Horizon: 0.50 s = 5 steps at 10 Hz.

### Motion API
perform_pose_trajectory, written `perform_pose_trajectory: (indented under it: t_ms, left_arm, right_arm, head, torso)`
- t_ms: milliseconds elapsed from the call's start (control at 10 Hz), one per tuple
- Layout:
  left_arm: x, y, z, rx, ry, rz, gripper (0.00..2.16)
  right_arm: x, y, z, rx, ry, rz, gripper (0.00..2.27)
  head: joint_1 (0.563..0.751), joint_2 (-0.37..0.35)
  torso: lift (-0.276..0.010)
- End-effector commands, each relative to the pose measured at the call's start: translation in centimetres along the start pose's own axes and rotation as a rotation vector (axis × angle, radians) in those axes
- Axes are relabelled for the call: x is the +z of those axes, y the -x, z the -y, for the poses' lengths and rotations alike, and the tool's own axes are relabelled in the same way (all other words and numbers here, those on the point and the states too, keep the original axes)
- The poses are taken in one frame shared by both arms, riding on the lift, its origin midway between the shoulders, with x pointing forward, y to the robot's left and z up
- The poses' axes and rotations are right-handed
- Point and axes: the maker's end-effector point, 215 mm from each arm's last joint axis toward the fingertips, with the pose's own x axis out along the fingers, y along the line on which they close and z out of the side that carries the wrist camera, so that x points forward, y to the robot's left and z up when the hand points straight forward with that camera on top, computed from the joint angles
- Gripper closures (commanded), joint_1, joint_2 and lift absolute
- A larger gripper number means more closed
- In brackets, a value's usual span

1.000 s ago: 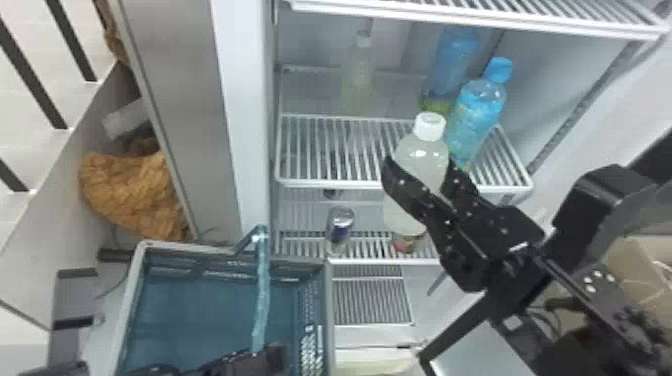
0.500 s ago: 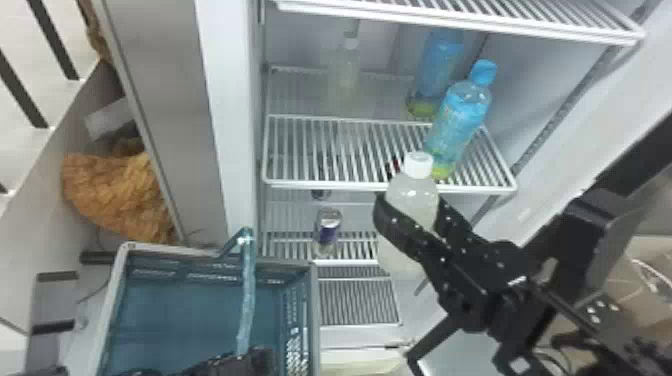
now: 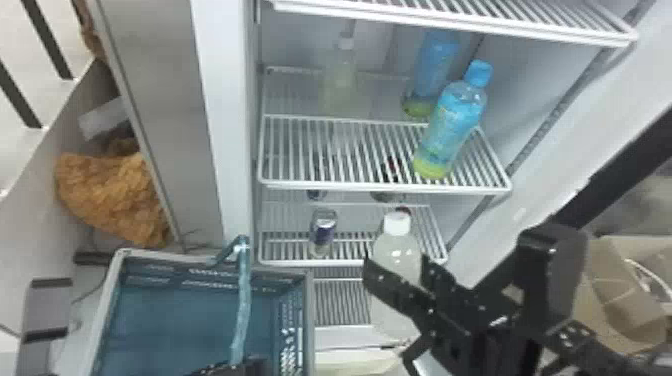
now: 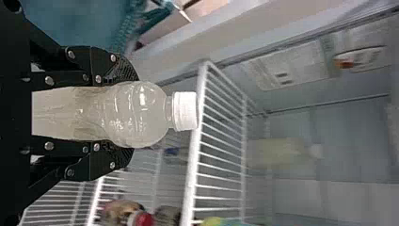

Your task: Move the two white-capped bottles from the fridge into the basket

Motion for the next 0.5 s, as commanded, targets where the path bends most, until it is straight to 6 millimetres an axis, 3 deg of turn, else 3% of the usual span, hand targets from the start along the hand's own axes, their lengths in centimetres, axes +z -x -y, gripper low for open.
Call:
perform_pose_trajectory:
  t_ms: [0,200,400]
  left_arm:
    - [-0.1,-0.2,0.3,-0.007,-0.004,-0.005,1.21]
    - [-0.1,-0.2,0.3,-0.008,-0.004,-0.008,1.21]
    - [0.0,-0.3,0.4,-0.01,-0.009,-0.009,1.21]
  right_arm:
    - [-1.9,-0.6,-0.2,0.021,-0.025,-0.055,1.01]
    - [-4.0,-2.1,-0.5,0.067,-0.058,-0.114,1.01]
    - [-4.8,-3.0,-0.9,0.102,-0.065,-0.138,1.01]
  head:
    - [0.695,-0.194]
    - [0.695,-0.193]
    - [0.695,-0.181]
  torso:
    - [0.0]
    - [0.0]
    - [0.0]
